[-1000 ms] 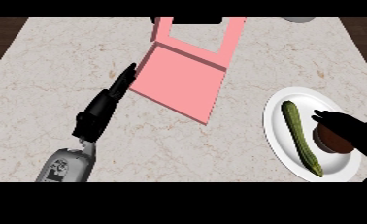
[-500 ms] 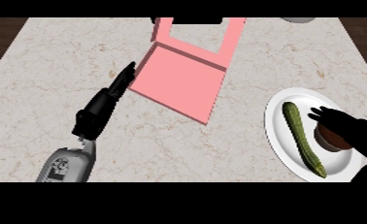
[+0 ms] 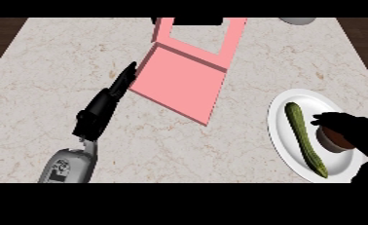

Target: Pick the cupcake from the plate and place it in the cardboard box

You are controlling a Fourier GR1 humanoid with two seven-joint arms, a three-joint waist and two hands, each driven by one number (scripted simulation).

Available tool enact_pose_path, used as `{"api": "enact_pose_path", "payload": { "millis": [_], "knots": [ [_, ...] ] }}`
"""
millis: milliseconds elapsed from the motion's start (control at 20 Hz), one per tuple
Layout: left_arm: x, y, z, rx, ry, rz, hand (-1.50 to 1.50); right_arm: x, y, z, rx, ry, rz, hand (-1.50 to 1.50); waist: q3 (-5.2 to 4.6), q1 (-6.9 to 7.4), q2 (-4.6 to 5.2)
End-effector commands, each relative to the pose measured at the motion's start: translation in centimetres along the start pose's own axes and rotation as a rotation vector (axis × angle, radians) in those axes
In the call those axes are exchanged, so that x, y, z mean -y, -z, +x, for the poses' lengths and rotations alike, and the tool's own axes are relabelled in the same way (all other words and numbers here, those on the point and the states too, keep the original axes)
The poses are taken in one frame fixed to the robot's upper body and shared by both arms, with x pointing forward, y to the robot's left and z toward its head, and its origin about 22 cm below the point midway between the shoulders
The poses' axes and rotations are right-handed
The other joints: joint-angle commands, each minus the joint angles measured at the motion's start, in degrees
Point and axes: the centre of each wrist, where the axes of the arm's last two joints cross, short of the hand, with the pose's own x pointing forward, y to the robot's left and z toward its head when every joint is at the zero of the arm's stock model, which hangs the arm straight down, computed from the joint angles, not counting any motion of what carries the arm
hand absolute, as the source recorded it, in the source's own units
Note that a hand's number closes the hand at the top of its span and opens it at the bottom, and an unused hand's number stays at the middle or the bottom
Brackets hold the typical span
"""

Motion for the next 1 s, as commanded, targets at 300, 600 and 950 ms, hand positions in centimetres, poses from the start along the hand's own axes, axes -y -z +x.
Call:
{"api": "enact_pose_path", "payload": {
  "millis": [300, 600, 950],
  "knots": [
    [-1.1, 0.1, 0.2, -0.007, 0.009, 0.004, 0.0, -1.8, 6.3, 9.9, -0.063, 0.048, -0.088, 1.5, 0.52, -0.02, 0.12],
    [-0.2, 0.3, 0.2, -0.002, 0.002, -0.021, 0.0, -0.3, 9.3, 17.7, -0.159, 0.16, -0.233, 1.5, 0.38, 2.19, -0.31],
    [0.5, 0.8, 0.7, 0.004, 0.006, -0.066, 0.0, 5.3, 8.7, 24.7, -0.315, 0.03, -0.51, 1.5, 0.41, 3.41, -0.53]
  ]
}}
